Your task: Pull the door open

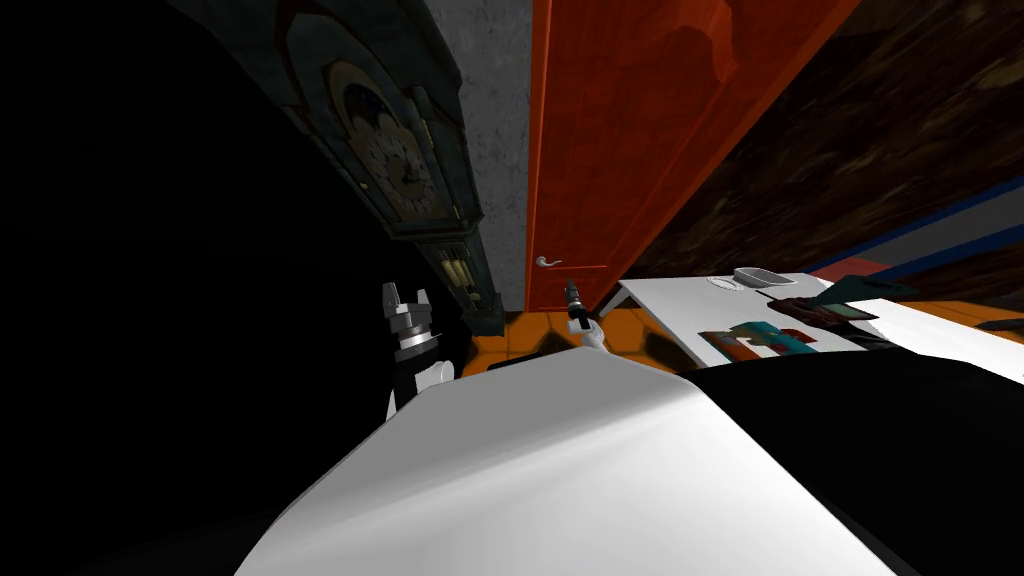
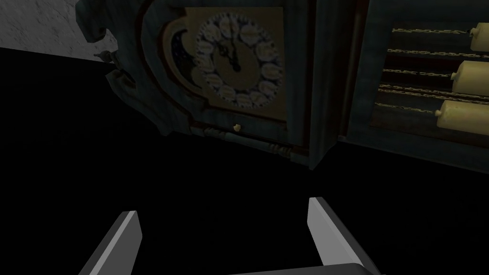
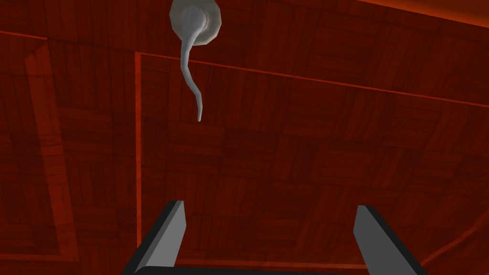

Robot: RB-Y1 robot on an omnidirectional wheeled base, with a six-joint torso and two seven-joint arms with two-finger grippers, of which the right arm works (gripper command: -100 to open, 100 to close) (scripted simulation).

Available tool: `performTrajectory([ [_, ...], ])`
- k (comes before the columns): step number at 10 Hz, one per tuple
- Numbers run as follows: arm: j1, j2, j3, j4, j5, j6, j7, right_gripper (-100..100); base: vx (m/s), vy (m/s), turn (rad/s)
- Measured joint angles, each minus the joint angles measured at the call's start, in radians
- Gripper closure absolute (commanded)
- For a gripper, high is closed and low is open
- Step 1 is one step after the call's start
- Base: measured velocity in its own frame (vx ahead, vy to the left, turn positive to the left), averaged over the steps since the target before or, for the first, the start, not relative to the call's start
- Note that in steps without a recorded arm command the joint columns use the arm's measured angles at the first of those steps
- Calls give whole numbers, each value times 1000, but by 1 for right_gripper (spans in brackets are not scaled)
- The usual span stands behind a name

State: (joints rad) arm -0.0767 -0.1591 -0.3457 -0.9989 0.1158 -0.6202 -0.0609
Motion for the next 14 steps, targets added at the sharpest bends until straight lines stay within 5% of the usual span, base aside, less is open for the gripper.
performTrajectory([
  [7,-61,-11,-30,132,7,-18,-6,-100,68,-11,40],
  [14,-153,-27,-73,328,16,-49,-12,-100,108,-20,55],
])
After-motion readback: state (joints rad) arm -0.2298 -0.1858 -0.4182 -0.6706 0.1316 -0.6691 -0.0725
